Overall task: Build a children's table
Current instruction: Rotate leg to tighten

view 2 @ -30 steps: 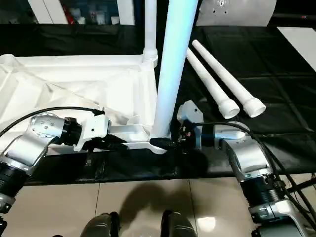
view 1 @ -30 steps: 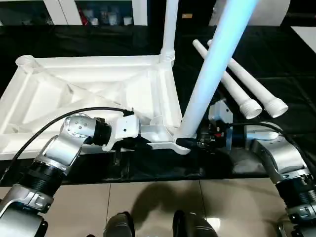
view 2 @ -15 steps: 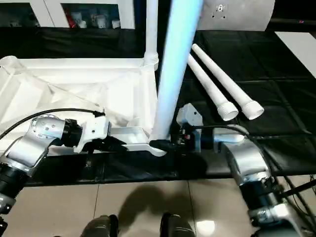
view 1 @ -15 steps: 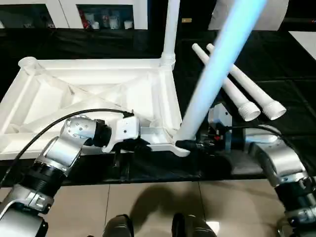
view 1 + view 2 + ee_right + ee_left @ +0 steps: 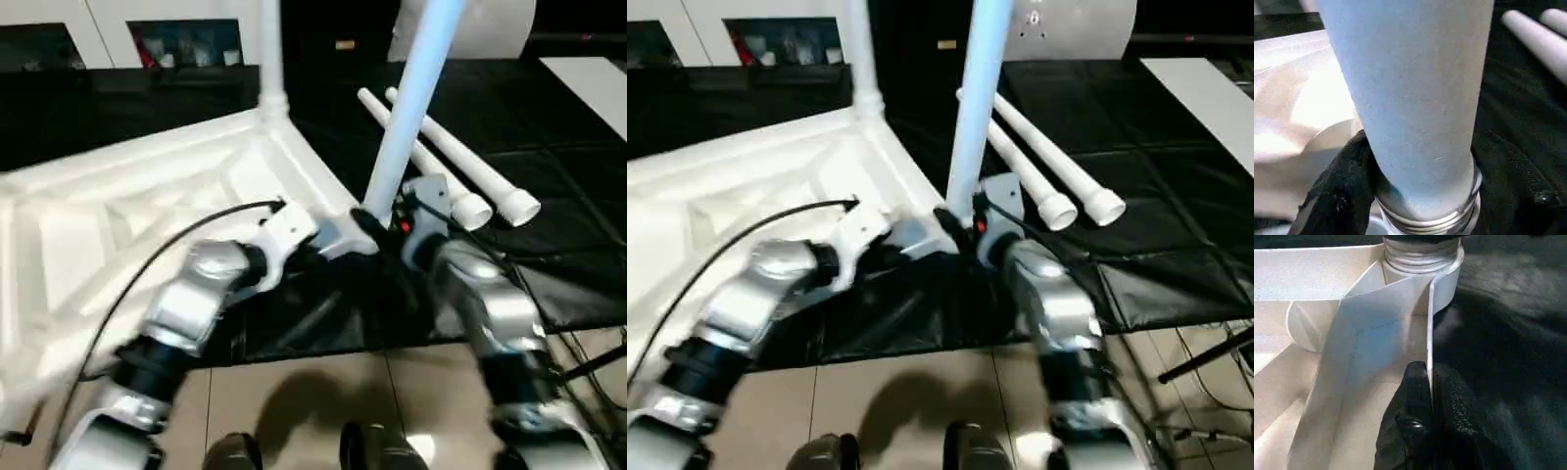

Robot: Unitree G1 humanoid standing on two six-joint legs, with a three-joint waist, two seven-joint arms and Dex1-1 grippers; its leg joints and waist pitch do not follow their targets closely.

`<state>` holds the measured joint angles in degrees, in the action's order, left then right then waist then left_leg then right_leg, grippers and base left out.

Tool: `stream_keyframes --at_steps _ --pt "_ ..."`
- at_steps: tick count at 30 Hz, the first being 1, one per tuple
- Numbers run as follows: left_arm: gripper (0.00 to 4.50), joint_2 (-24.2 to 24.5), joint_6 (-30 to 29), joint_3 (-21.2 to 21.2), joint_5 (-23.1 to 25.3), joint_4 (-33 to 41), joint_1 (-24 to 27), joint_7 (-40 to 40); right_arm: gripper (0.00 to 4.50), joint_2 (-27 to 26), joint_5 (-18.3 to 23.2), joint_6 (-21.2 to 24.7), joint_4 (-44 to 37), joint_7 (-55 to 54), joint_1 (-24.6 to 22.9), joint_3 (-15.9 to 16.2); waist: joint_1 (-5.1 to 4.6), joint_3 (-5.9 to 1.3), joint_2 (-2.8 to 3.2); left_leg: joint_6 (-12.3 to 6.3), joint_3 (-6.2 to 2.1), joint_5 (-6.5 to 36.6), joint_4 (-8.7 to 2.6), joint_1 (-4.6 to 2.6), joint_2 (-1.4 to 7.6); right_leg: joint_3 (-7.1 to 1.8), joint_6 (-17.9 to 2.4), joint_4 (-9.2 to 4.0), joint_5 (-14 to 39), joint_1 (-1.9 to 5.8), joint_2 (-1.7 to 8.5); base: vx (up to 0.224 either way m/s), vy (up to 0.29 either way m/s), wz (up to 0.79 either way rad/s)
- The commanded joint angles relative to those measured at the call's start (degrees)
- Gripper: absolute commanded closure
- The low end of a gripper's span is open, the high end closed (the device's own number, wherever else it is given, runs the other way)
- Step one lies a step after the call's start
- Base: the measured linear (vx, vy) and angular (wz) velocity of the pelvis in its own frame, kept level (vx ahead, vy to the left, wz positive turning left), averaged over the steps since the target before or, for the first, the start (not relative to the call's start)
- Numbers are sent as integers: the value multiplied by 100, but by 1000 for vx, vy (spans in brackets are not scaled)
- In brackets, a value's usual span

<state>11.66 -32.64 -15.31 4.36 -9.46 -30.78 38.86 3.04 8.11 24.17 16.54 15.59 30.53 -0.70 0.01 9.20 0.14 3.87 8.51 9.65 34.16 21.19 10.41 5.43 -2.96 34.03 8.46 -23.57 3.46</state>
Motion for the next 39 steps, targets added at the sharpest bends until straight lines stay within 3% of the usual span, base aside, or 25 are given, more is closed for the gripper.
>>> stream_keyframes --at_steps 1,4,9,10,11,14,16,18,20,24,30,39 --pt "450 -202 177 34 12 344 -338 -370 189 -369 51 233 247 46 -61 361 13 -548 -24 -371 -14 976 -345 -12 144 -301 -672 -513 2276 335 424 0 0 0" --pt "450 -121 194 35 87 328 -348 -381 189 -427 71 199 237 12 -105 315 36 -571 -1 -429 -15 781 -346 13 153 -314 -758 -461 1857 362 420 0 0 0" --pt "450 -52 157 4 116 396 -312 -303 189 -481 240 194 274 28 -97 139 28 -566 10 -431 -13 881 -350 5 165 -316 -871 -455 1789 369 433 0 0 0" --pt "450 -49 145 -13 105 422 -303 -291 133 -501 283 215 284 25 -83 85 32 -561 13 -418 -14 886 -354 5 167 -316 -862 -458 1823 368 434 0 0 0" --pt "450 -57 127 -26 82 437 -299 -279 119 -507 300 214 304 31 -62 57 28 -569 -1 -416 -10 888 -352 0 170 -321 -859 -460 1823 369 437 0 0 0" --pt "450 -67 96 -49 51 475 -277 -260 99 -498 278 192 351 129 0 22 17 -567 41 -415 -18 874 -353 12 169 -317 -887 -448 1732 374 433 0 0 0" --pt "450 -61 101 -55 51 477 -267 -254 75 -496 299 206 342 160 0 16 13 -564 25 -411 -14 891 -353 12 165 -317 -907 -448 1718 375 427 0 0 0" --pt "450 -27 117 -69 49 458 -256 -217 65 -492 308 211 324 207 -11 -16 17 -565 58 -404 -19 922 -353 8 167 -315 -922 -451 1729 378 429 0 0 0" --pt "450 -1 122 -66 41 448 -260 -188 30 -472 308 195 327 200 -14 -43 13 -568 61 -384 -22 943 -353 5 169 -317 -941 -448 1727 378 429 0 0 0" --pt "450 88 162 -41 26 395 -277 -124 9 -367 333 118 293 290 -43 -72 9 -570 74 -382 -26 973 -355 5 174 -316 -974 -448 1686 382 431 0 0 0" --pt "450 231 220 -21 23 333 -259 -31 9 -181 409 164 57 489 -221 -136 19 -587 82 -407 -22 921 -350 10 178 -324 -1067 -432 1469 399 429 0 0 0" --pt "450 812 750 -15 -47 -81 -286 587 9 832 778 -41 -873 1946 -1013 -97 67 -596 81 -478 -13 902 -341 9 184 -322 -985 -448 1606 401 425 0 0 0"
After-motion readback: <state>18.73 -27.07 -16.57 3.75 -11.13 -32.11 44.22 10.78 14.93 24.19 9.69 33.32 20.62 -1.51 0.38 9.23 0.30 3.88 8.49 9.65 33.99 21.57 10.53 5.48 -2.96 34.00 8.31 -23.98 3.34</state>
